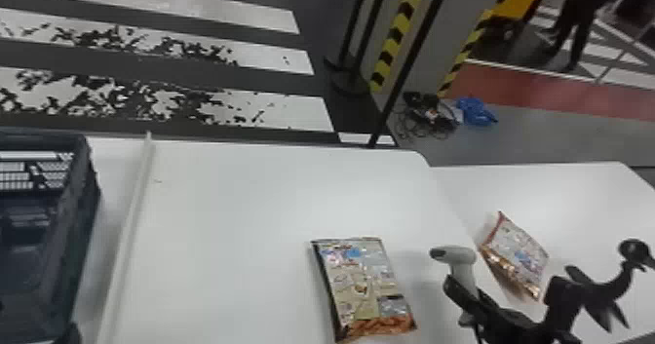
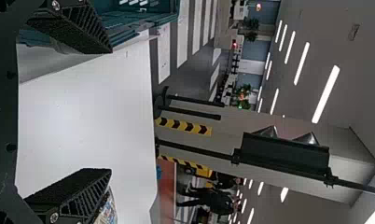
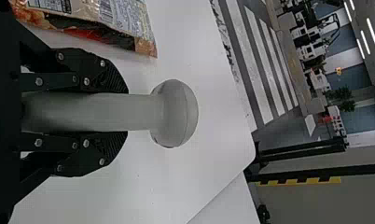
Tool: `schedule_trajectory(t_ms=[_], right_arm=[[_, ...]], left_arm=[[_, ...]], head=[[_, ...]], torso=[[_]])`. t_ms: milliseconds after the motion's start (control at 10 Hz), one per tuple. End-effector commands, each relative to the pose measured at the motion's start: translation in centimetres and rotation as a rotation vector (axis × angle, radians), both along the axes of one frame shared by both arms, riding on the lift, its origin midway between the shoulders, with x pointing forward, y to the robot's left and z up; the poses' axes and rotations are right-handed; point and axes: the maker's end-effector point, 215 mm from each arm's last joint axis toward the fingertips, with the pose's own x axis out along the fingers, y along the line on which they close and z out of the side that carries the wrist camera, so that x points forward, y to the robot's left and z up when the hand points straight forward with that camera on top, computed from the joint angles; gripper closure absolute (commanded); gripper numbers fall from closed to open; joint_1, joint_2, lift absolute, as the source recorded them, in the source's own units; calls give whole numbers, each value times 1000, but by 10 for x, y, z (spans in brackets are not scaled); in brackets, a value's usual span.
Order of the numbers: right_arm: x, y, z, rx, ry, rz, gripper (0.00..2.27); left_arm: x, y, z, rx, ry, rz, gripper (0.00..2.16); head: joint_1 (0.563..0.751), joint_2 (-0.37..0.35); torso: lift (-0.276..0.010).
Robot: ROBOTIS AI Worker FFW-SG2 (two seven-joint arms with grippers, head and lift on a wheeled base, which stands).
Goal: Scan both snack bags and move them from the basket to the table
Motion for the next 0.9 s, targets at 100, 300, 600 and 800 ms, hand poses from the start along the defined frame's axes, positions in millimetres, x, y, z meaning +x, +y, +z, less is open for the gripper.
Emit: schedule_trajectory(t_ms=[100,300,600,800], right_arm=[[10,-9,-8,-44,15,18,2250],[15,-10,-20,-39,34,29,2253],[24,-8,-29,-62,36,63,2250],[25,-16,-35,-60,46,64,2108]], left_arm=[[-2,2,-1,4,4,0,87],[-3,5,-3,9,7,2,87],[0,7,-1,9,0,8,87],[3,7,-1,10,-1,12,87]], head=[[695,-350],[695,-350],[695,-350],[695,-350]], torso=[[-98],[-98],[-98],[-98]])
